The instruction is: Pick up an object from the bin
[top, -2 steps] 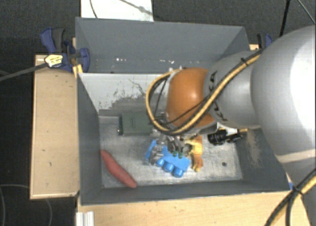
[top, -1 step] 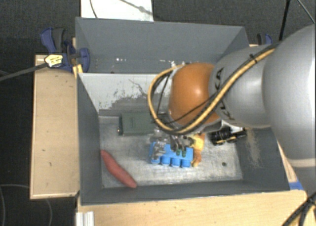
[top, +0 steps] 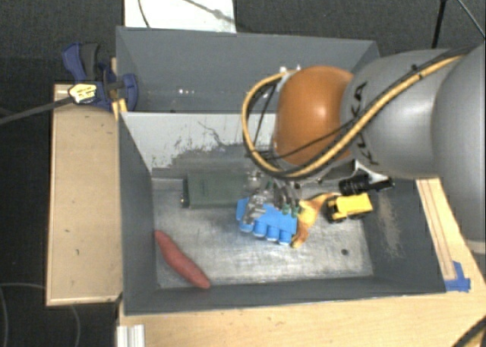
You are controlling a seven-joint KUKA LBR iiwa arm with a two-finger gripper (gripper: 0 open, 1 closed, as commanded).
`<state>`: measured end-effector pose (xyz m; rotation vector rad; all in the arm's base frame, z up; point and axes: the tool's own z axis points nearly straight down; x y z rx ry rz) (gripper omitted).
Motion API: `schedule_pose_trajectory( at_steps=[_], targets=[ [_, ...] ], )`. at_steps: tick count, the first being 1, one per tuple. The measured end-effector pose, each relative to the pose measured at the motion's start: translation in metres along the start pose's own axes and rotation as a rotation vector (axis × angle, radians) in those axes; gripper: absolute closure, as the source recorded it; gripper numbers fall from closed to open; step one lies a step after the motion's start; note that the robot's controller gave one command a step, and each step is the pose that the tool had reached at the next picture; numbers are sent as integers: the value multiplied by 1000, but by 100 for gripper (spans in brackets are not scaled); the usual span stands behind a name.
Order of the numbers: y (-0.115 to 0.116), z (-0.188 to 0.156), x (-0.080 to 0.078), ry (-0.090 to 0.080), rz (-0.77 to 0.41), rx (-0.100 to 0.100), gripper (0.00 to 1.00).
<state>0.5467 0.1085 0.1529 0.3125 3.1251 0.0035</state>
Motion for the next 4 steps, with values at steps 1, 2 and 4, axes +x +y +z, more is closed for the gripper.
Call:
schedule_pose_trajectory(
  at_steps=[1,2,4],
  targets=[
    [3,-36,25,2,-26,4,100],
    [4,-47,15,-5,-24,-1,100],
    [3,-64,33,4,-11,4,100]
  ],
)
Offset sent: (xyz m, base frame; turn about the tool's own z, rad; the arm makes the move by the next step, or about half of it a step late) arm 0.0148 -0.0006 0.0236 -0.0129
